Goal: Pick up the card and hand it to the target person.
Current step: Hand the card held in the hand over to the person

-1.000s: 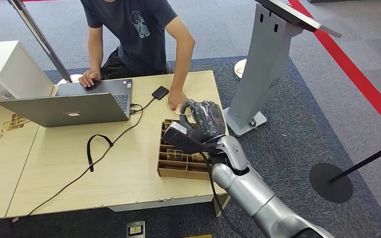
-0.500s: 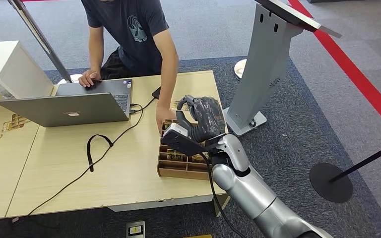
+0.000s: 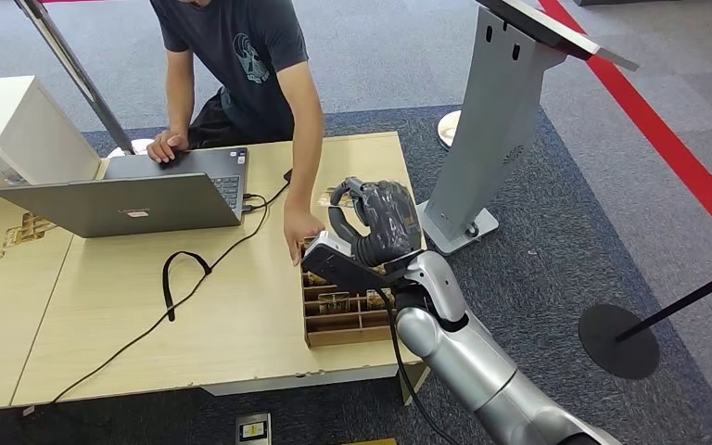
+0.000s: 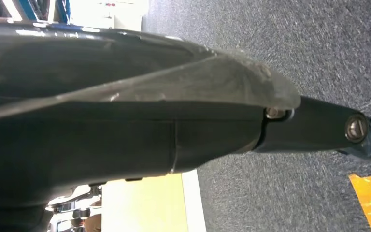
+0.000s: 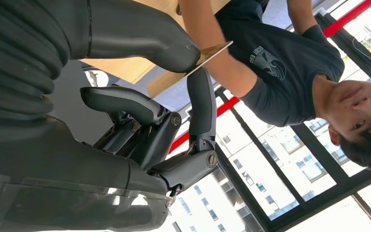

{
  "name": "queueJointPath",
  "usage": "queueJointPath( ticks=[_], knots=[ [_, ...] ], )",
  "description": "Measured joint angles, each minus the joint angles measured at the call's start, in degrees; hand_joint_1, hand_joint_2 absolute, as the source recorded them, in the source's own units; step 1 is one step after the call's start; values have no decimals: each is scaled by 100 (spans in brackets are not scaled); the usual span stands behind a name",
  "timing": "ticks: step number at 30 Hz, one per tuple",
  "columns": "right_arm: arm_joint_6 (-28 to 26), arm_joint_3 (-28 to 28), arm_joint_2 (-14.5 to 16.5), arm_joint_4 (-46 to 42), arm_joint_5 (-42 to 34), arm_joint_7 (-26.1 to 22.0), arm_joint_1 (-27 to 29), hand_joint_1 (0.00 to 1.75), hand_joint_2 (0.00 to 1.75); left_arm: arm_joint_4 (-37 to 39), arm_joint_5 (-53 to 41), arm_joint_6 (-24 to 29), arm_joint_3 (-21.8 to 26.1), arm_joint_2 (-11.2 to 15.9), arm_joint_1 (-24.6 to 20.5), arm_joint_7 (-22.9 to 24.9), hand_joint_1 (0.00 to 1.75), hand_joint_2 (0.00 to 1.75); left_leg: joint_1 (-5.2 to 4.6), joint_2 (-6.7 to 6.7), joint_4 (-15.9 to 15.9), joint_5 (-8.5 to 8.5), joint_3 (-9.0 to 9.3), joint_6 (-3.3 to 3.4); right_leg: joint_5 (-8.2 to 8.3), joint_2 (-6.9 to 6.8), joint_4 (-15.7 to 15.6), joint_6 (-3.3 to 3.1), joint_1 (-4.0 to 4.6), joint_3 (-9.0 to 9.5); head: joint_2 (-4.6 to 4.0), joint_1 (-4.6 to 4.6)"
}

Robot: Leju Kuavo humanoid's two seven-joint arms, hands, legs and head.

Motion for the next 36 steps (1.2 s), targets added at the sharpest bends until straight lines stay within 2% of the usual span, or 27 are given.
queueJointPath(
  ticks=[34,36],
  knots=[
    [0,4,-2,-2,0,-4,18,175,175,0,0,0,0,1,1,0,0,0,0,0,0,0,0,0,0,0,0,0,0,0,0,1],
    [1,5,-2,-2,-1,-4,18,87,175,0,1,0,0,0,1,0,0,0,0,0,0,0,-1,0,0,0,0,0,0,1,0,1]
  ],
)
